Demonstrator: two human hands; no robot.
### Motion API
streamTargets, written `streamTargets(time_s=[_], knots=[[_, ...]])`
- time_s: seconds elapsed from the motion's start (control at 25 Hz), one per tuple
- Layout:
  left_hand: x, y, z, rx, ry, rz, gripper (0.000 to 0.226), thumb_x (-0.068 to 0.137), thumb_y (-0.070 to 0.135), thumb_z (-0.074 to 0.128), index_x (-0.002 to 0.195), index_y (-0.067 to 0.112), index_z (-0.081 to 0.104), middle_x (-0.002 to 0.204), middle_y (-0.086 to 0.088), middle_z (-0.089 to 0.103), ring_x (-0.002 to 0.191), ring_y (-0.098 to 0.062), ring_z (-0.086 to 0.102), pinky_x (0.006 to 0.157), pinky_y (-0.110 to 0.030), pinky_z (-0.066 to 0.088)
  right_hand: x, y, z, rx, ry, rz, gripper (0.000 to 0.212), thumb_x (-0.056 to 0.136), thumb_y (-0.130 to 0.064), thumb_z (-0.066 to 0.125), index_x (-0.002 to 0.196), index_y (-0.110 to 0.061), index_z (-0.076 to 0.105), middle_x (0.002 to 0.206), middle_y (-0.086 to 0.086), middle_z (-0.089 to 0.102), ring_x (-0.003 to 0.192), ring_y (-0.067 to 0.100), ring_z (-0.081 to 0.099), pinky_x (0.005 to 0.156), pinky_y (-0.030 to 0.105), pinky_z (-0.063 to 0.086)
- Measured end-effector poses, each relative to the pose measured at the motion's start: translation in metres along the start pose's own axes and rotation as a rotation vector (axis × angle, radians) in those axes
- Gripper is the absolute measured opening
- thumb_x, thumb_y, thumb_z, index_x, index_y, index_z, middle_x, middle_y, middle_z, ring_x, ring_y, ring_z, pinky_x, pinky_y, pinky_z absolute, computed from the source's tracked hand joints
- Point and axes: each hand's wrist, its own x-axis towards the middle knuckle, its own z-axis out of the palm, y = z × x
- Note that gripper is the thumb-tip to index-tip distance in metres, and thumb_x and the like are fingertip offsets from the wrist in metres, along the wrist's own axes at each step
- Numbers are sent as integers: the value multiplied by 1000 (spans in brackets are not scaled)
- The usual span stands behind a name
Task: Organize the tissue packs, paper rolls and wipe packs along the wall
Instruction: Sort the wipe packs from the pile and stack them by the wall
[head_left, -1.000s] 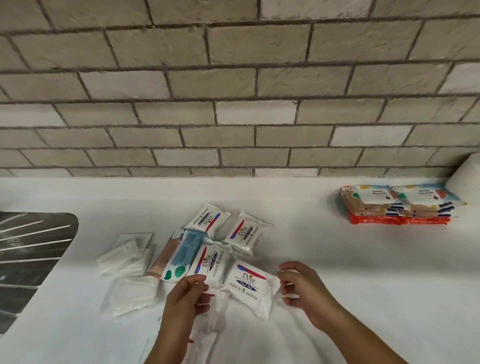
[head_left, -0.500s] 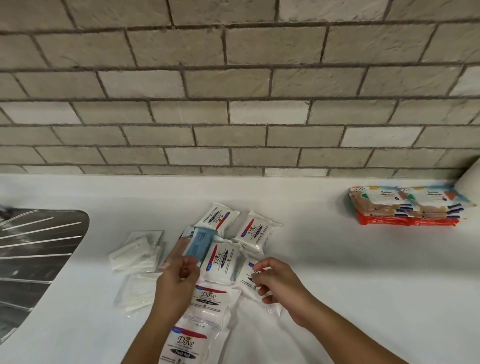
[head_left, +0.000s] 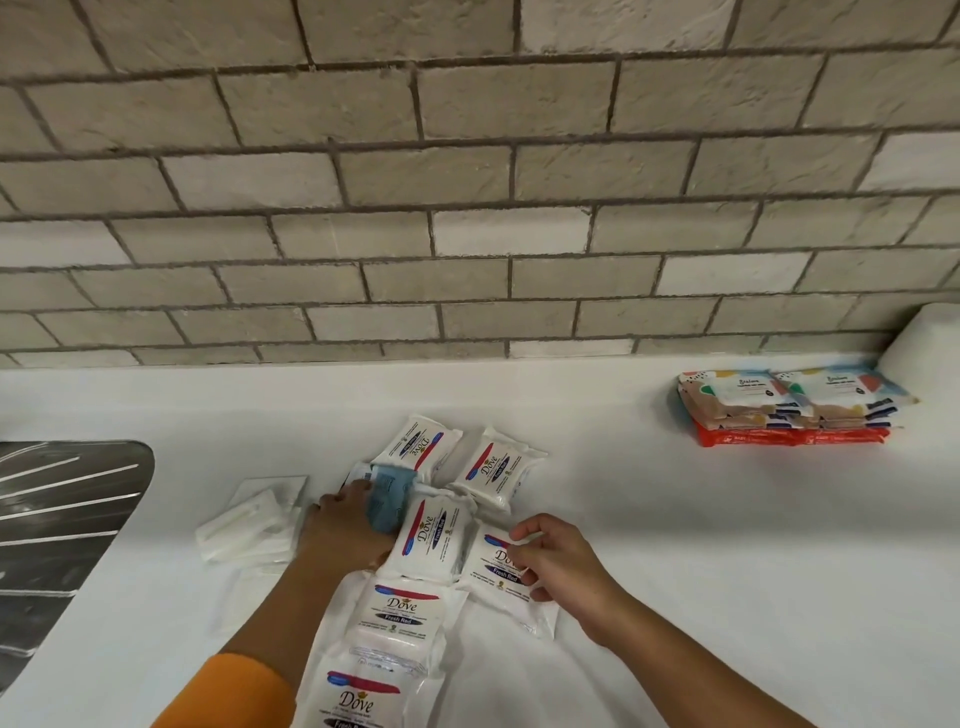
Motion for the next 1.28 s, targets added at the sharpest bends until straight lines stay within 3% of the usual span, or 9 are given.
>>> streamTargets(time_s=[0.24,0.4,0.52,0.68,0.76,0.88,0.96,1.12,1.28], knots=[[17,-15,0,252,55,73,104,48,83,41,137,28,46,130,3,60,105,-31,64,84,-38,52,-3,3,-5,34,2,36,16,89,-12,68,104,-15,68,87,5,70,70,15,61,60,26,50],[-15,6,-19,-262,103,-21,70,62,44,73,124,21,50,104,7,69,89,-21,67,68,-28,48,-7,-1,-11,56,9,38,15,89,-12,68,104,-15,68,87,5,71,72,17,62,63,27,52],[-37,18,-32,-804,128,-49,51,74,24,76,123,19,59,75,-1,72,66,-20,64,59,-30,48,-11,-5,-15,92,18,29,14,90,-11,68,103,-15,68,86,6,70,72,17,62,64,29,52],[-85,44,-45,-1694,-334,-15,50,84,29,57,126,3,65,102,-20,70,96,-35,63,87,-47,48,-18,-14,-13,177,-15,0,13,86,-15,69,99,-13,70,83,6,68,70,17,61,65,30,53],[-113,62,-44,-1846,-581,-7,56,80,32,62,126,0,67,115,-24,69,101,-38,66,88,-48,53,-22,-19,-14,246,-63,-32,14,89,-19,68,100,-10,71,83,5,66,72,19,60,65,33,52],[-140,86,-33,-1951,-787,42,71,71,28,76,134,-2,61,135,-27,61,118,-43,63,94,-54,53,-29,-26,-21,363,-183,-87,35,90,-38,64,108,-10,70,92,7,69,81,23,62,66,33,51],[-152,103,-28,-1924,-826,31,58,81,26,65,133,-2,62,138,-28,58,123,-44,60,99,-58,50,-38,-29,-29,452,-230,-112,47,85,-44,62,120,-13,69,109,7,75,94,27,69,67,31,51],[-161,123,-15,-1731,-725,87,38,94,20,57,125,1,69,131,-26,64,119,-42,64,110,-58,41,-55,-30,-50,585,-185,-224,40,89,-27,71,126,-12,68,122,13,74,116,32,69,83,34,57],[-166,138,-7,-1603,-631,184,50,89,23,65,135,6,61,137,-26,60,129,-45,55,115,-65,31,-70,-27,-74,608,-146,-267,36,90,-19,66,124,-6,69,121,17,74,115,35,69,99,44,54]])
